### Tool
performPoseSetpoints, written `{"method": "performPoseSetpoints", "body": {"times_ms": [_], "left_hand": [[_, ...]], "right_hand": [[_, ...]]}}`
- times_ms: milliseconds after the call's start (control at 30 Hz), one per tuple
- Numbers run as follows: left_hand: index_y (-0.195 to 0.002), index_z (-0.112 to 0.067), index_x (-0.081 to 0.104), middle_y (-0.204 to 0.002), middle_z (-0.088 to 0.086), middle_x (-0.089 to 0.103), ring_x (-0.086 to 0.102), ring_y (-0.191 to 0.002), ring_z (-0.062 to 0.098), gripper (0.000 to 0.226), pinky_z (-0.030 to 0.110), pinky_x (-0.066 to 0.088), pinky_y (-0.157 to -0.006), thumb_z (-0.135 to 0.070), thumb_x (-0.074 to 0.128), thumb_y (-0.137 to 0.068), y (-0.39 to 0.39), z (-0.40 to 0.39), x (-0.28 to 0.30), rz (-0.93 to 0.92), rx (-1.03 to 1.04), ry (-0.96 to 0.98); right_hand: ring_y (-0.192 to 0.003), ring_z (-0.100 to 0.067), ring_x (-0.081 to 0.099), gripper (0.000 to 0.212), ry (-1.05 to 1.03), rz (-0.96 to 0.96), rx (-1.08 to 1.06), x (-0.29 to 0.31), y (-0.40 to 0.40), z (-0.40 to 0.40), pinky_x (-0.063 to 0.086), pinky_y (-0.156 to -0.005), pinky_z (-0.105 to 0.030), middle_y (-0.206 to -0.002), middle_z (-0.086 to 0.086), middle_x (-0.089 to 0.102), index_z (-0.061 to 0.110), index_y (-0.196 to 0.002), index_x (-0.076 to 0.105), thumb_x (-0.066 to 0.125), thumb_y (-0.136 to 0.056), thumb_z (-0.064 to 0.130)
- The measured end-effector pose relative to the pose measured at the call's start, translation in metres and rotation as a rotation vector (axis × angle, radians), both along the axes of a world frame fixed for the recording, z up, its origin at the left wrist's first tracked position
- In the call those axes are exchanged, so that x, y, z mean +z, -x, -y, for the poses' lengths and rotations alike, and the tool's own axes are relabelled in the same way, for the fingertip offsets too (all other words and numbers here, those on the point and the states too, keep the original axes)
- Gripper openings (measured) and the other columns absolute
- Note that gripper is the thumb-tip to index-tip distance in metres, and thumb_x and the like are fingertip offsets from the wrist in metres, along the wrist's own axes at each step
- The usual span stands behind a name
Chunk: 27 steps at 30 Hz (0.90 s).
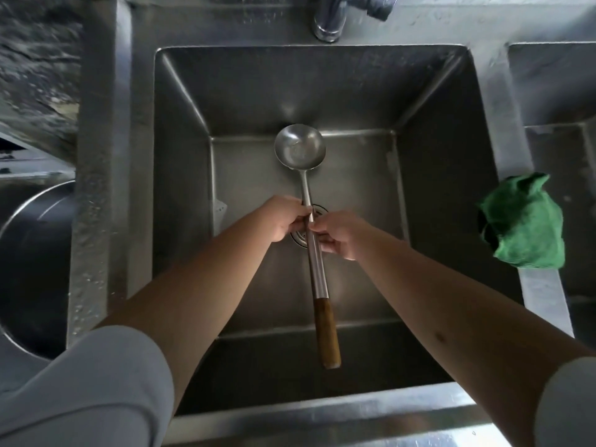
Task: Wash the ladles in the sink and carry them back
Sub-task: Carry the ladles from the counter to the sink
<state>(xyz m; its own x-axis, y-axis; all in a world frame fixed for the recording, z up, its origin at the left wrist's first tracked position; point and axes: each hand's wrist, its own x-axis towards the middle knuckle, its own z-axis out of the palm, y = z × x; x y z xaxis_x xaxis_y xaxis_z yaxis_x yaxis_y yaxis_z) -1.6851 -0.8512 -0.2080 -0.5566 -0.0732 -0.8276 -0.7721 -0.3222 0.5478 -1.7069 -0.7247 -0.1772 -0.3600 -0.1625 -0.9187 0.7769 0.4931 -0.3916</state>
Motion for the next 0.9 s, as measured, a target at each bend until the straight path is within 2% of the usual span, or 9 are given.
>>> {"method": "performPoseSetpoints", "body": {"times_ms": [300,400,500,567,667,733,767,833,900], "left_hand": [[-0.087,-0.005,0.059,-0.083,0.008,0.064,0.062,-0.073,0.013,0.012,0.018,0.057,-0.056,0.004,0.055,-0.093,0.000,-0.004,-0.036,0.036,-0.004,-0.035],[-0.084,-0.006,0.059,-0.081,0.010,0.061,0.061,-0.069,0.016,0.013,0.019,0.058,-0.057,0.002,0.055,-0.093,-0.002,-0.002,-0.039,-0.003,0.001,-0.046],[-0.081,-0.012,0.059,-0.074,0.005,0.062,0.058,-0.060,0.015,0.014,0.021,0.048,-0.050,-0.009,0.056,-0.094,-0.004,-0.005,-0.034,-0.001,-0.054,0.014],[-0.081,-0.015,0.062,-0.071,0.003,0.061,0.055,-0.063,0.019,0.012,0.024,0.040,-0.056,-0.019,0.058,-0.092,-0.006,-0.005,-0.029,0.024,-0.080,0.100],[-0.082,-0.017,0.064,-0.084,0.010,0.065,0.061,-0.081,0.028,0.013,0.035,0.050,-0.070,-0.029,0.059,-0.080,-0.005,-0.004,-0.010,0.057,-0.103,0.225],[-0.079,-0.017,0.061,-0.102,0.013,0.066,0.062,-0.095,0.030,0.017,0.042,0.051,-0.087,-0.033,0.057,-0.075,-0.005,-0.002,0.010,0.019,-0.225,0.416],[-0.079,-0.020,0.059,-0.109,0.013,0.063,0.058,-0.098,0.028,0.013,0.040,0.048,-0.091,-0.033,0.058,-0.078,-0.007,-0.001,0.022,-0.008,-0.301,0.507],[-0.103,-0.015,0.060,-0.126,0.014,0.058,0.054,-0.110,0.028,0.024,0.035,0.042,-0.094,-0.031,0.057,-0.086,-0.013,0.001,0.039,-0.051,-0.472,0.662],[-0.126,-0.009,0.052,-0.133,0.014,0.053,0.050,-0.120,0.030,0.046,0.039,0.043,-0.096,-0.033,0.055,-0.086,-0.019,0.003,0.057,-0.082,-0.609,0.775]], "right_hand": [[-0.067,-0.009,0.060,0.007,0.063,-0.035,0.014,-0.048,-0.002,-0.005,0.045,-0.057,-0.022,-0.079,0.000,0.064,0.015,-0.093,0.060,0.058,-0.094,0.009],[-0.066,-0.008,0.059,0.010,0.072,-0.041,0.005,-0.053,0.001,-0.004,0.045,-0.053,-0.019,-0.079,0.001,0.064,0.018,-0.086,0.060,0.059,-0.094,0.013],[-0.065,-0.009,0.061,0.008,0.033,-0.058,0.003,-0.052,0.002,-0.002,0.045,-0.054,-0.020,-0.078,0.001,0.066,0.018,-0.088,0.062,0.059,-0.095,0.020],[-0.065,-0.010,0.062,0.010,0.022,-0.065,0.006,-0.048,0.002,-0.001,0.045,-0.056,-0.022,-0.078,0.000,0.069,0.018,-0.089,0.064,0.059,-0.094,0.025],[-0.069,-0.015,0.061,0.016,0.033,-0.180,0.068,-0.035,0.005,-0.001,0.045,-0.062,-0.023,-0.079,-0.002,0.066,0.019,-0.079,0.065,0.062,-0.093,0.027],[-0.088,-0.017,0.061,0.015,-0.085,-0.324,0.194,-0.020,0.008,-0.002,0.047,-0.072,-0.022,-0.096,-0.002,0.066,0.021,-0.098,0.068,0.066,-0.089,0.034],[-0.105,-0.020,0.060,0.037,-0.168,-0.399,0.286,-0.013,0.010,-0.004,0.045,-0.083,-0.023,-0.113,-0.002,0.065,0.021,-0.119,0.063,0.067,-0.087,0.039],[-0.125,-0.026,0.053,0.071,-0.277,-0.501,0.497,0.003,0.012,-0.008,0.042,-0.093,-0.027,-0.139,-0.004,0.054,0.024,-0.145,0.039,0.064,-0.084,0.049],[-0.127,-0.028,0.051,0.080,-0.322,-0.603,0.690,0.022,0.009,-0.012,0.048,-0.094,-0.035,-0.148,-0.002,0.045,0.030,-0.150,0.025,0.059,-0.083,0.057]]}}
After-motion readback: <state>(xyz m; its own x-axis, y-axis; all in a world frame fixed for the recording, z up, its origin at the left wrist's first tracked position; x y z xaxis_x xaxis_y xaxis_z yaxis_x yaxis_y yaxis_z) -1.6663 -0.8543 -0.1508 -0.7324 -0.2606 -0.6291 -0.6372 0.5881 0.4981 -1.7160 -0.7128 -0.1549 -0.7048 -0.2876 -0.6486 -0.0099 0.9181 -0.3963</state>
